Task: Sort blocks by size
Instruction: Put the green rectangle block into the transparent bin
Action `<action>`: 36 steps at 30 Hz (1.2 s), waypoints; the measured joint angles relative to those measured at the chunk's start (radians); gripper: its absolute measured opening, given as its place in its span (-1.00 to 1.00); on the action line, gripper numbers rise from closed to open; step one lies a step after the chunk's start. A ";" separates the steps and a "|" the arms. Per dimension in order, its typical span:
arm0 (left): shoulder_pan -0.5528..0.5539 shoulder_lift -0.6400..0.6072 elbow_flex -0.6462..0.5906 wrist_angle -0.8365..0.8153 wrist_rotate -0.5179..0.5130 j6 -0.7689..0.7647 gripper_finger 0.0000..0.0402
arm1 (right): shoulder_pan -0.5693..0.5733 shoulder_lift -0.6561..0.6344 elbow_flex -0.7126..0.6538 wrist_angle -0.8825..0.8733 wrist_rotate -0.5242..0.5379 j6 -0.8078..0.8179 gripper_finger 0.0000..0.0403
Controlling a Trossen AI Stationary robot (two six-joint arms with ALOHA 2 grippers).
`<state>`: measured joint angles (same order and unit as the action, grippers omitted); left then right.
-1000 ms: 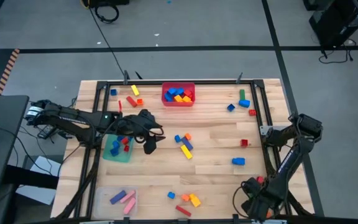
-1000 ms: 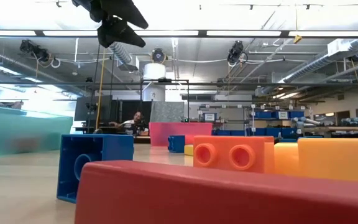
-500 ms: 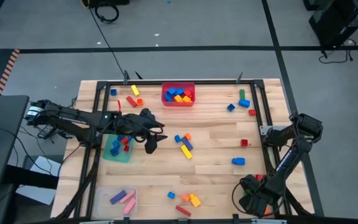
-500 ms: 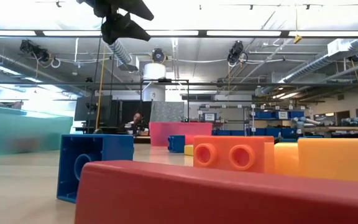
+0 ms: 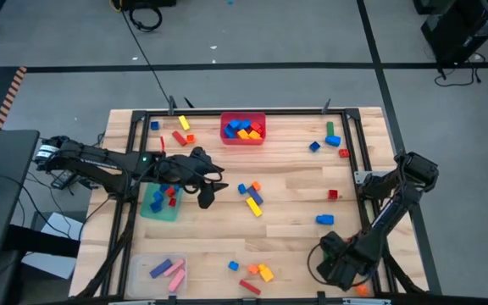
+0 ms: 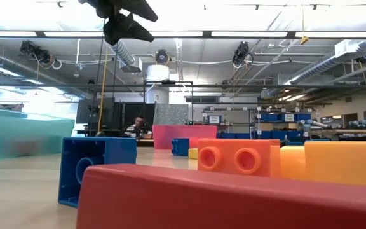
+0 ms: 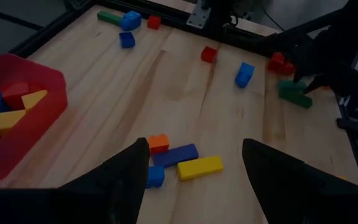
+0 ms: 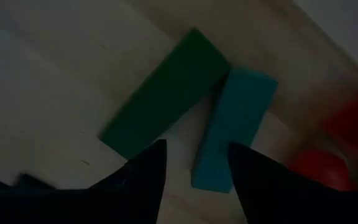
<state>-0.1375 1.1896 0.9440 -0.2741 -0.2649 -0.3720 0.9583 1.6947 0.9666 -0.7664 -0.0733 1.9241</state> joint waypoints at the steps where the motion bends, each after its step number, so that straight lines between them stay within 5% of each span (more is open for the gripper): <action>1: 0.000 0.000 0.000 0.000 0.000 0.001 0.32 | -0.011 0.000 0.004 0.002 0.020 -0.015 -0.07; 6: 0.000 0.000 0.000 0.000 0.000 0.001 0.32 | -0.069 0.003 0.019 0.010 0.110 -0.110 -0.08; 17: 0.000 0.000 0.000 0.000 0.000 0.001 0.32 | -0.135 0.004 0.062 -0.028 0.056 -0.244 -0.08; 27: 0.000 0.000 0.000 -0.001 0.001 0.014 0.32 | -0.111 0.003 0.092 0.000 -0.083 -0.133 -0.08; 36: 0.000 0.000 0.000 -0.001 0.002 0.083 0.32 | -0.075 0.005 0.092 0.042 -0.033 -0.008 -0.06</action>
<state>-0.1375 1.1896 0.9440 -0.2749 -0.2634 -0.2893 0.8833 1.6997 1.0584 -0.7246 -0.1066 1.9163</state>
